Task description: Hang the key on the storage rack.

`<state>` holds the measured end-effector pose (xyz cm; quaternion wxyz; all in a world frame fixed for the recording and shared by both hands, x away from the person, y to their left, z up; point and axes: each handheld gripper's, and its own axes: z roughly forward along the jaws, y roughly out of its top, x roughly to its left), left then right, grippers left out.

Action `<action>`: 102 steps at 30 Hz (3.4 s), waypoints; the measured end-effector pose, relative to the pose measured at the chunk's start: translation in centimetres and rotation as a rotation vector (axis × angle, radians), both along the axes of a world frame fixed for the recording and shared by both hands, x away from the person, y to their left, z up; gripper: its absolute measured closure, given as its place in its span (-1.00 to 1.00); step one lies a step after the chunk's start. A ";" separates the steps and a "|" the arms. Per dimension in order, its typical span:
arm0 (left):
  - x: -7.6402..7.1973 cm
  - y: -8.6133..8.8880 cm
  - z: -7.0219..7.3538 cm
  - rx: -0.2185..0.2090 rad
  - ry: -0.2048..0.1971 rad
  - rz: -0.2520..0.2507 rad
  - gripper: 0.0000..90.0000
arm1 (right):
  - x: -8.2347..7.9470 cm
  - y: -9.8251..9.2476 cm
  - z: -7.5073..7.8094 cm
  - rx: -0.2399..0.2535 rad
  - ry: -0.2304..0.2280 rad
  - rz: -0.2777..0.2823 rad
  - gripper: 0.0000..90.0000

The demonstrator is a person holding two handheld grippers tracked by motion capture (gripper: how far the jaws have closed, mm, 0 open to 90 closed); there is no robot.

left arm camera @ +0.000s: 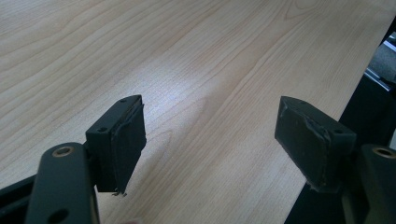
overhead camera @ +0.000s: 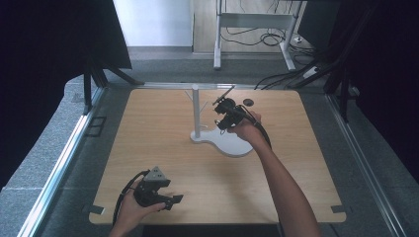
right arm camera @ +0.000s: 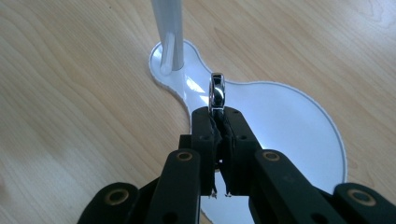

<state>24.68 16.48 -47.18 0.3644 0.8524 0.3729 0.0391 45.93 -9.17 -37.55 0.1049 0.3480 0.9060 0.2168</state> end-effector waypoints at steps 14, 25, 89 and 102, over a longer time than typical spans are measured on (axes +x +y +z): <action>0.0 0.3 0.1 -0.007 -0.002 0.007 -0.44 | 2.1 0.8 0.3 0.000 -0.006 -0.022 0.87; -0.1 0.5 0.4 -0.011 -0.007 0.011 -0.44 | 3.0 1.7 0.9 0.006 -0.016 -0.024 0.87; -0.1 0.8 0.6 -0.024 -0.010 0.009 -0.44 | 5.7 3.4 2.6 0.004 -0.063 -0.062 0.87; -0.1 0.8 0.5 -0.020 -0.008 0.009 -0.44 | 5.2 4.5 2.3 -0.012 -0.066 -0.038 0.87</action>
